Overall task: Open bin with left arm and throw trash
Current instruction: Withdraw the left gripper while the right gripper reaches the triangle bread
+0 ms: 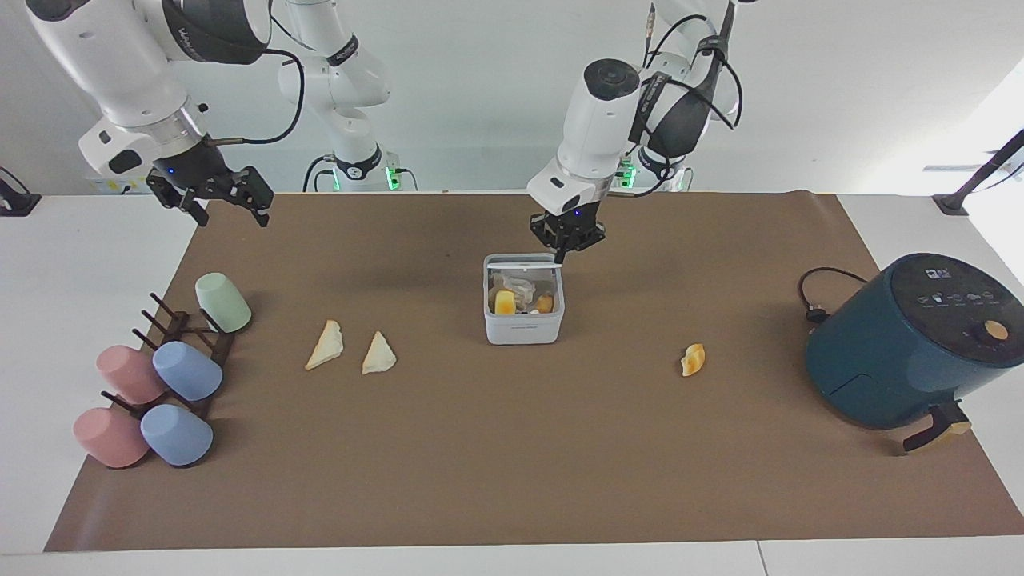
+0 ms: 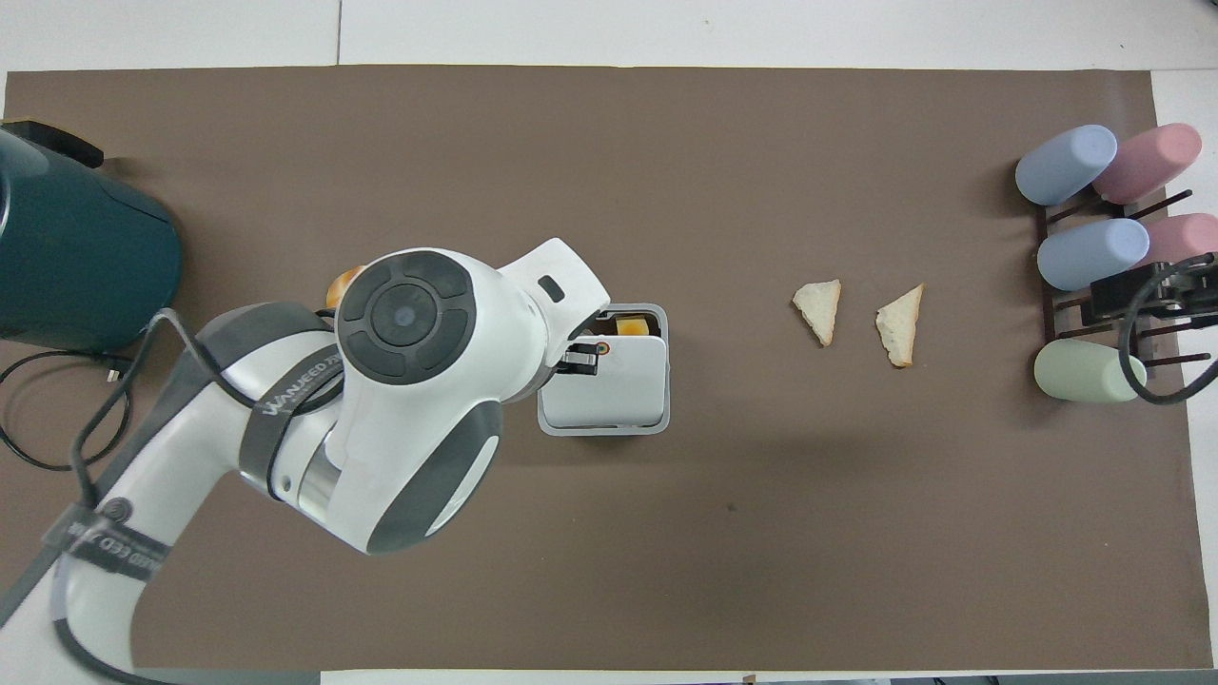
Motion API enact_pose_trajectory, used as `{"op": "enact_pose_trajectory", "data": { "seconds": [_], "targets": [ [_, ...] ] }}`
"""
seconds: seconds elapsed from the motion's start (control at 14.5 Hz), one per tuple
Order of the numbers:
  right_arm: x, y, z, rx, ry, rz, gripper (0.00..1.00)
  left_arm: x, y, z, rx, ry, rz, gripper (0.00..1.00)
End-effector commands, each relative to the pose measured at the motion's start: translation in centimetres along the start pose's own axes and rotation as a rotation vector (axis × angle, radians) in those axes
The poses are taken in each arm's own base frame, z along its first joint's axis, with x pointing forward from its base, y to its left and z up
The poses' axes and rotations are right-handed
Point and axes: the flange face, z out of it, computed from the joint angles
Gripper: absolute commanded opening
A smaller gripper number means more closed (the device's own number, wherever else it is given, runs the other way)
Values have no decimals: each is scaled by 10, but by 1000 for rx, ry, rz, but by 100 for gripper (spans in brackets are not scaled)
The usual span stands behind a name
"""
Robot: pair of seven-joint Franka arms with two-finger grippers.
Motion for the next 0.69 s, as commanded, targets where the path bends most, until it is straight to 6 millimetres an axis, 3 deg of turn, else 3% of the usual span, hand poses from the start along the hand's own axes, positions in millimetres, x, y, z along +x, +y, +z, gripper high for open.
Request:
{"op": "enact_pose_trajectory", "data": {
  "seconds": [0.0,0.07,0.21,0.28,0.35,0.41,0.62],
  "targets": [
    [-1,-32,43,34,58,-66,100,-31,-42,-33,-1,-58,13,0],
    [2,-44,61,33,50,-74,100,-36,-52,-38,5,-79,14,0],
    [8,-47,103,37,54,-62,100,-31,-82,-48,6,-87,-25,0],
    [9,-45,125,34,67,-66,100,-28,-94,-50,4,-82,-47,37],
    [8,-50,143,32,89,-77,100,-22,-108,-53,0,-71,-67,89],
    [0,-63,165,31,91,-98,100,-15,-124,-57,-2,-59,-76,100],
    [7,-66,196,24,123,-101,100,-2,-175,-59,-1,-45,-78,100]
  ]
}}
